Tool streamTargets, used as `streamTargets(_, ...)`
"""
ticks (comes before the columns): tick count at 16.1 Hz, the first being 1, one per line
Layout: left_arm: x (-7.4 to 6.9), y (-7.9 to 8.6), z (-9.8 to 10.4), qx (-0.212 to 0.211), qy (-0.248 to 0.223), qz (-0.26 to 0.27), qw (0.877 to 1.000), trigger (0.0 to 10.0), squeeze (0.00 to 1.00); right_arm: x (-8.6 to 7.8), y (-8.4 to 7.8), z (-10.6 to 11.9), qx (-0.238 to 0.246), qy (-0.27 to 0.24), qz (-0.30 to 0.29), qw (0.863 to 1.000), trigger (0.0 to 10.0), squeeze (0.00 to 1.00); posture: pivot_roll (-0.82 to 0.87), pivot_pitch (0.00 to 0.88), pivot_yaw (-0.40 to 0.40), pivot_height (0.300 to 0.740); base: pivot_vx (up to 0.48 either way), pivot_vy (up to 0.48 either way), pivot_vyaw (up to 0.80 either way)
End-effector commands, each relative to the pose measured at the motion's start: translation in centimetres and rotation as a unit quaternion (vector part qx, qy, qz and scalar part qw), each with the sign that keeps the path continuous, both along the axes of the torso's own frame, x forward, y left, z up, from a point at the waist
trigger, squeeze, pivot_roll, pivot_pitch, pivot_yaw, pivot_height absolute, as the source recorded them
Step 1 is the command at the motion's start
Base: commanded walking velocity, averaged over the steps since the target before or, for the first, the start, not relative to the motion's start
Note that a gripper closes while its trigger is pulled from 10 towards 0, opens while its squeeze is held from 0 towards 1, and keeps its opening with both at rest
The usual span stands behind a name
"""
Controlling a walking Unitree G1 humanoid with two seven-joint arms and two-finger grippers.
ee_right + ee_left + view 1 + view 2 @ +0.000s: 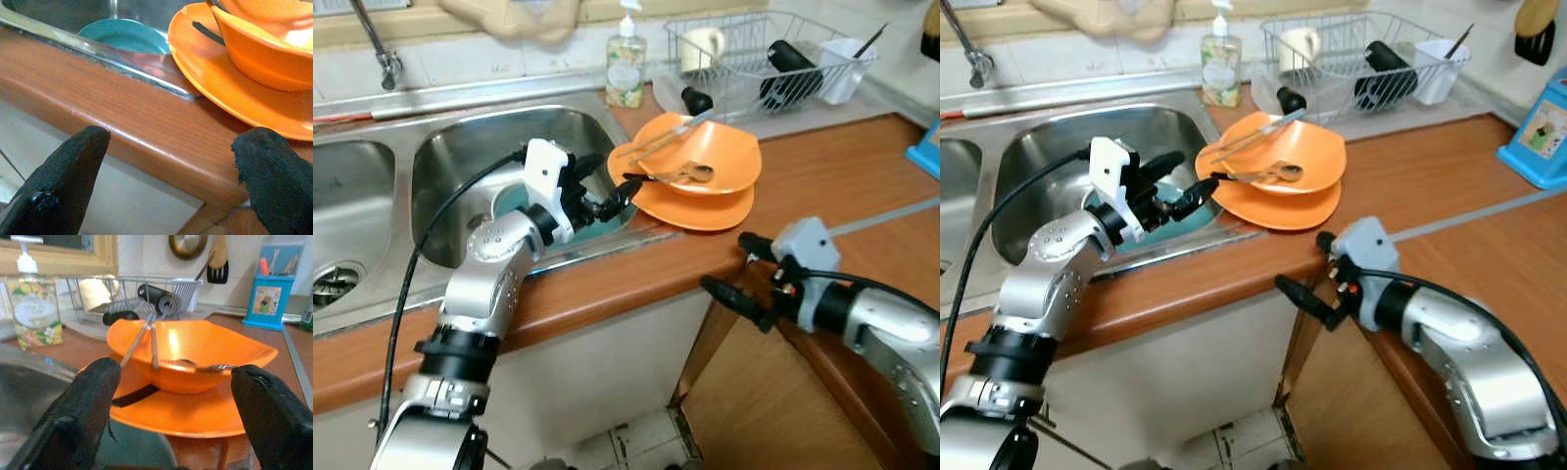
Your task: Kitchen organization
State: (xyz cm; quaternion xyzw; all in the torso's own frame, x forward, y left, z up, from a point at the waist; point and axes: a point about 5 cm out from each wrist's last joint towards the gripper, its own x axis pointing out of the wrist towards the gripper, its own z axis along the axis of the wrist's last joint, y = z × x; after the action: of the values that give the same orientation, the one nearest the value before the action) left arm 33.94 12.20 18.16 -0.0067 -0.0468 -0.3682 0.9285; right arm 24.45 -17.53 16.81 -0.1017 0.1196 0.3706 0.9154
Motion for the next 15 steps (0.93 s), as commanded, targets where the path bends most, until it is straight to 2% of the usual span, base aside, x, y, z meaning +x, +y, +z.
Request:
streamTargets(1, 0.5, -0.2, 0.6, -0.008, -0.008, -0.010, 1.000, 0.0, 0.00, 0.1, 1.2, 1.0, 0.008, -0.017, 0.018, 1.000, 10.0, 1.00, -0.08, 0.000, 0.011, 0.740, 0.000, 0.000, 0.00)
streamTargets(6, 1.4, -0.5, 0.6, -0.014, -0.007, -0.024, 1.000, 0.0, 0.00, 0.3, 2.6, 0.7, 0.015, -0.017, 0.030, 0.999, 10.0, 1.00, -0.08, 0.000, 0.013, 0.740, 0.000, 0.000, 0.00)
streamTargets(15, 2.0, -0.7, 0.6, -0.022, -0.011, -0.033, 0.999, 0.0, 0.00, 0.5, 3.3, 0.7, 0.021, -0.018, 0.022, 0.999, 10.0, 1.00, -0.08, 0.000, 0.017, 0.740, 0.000, 0.000, 0.00)
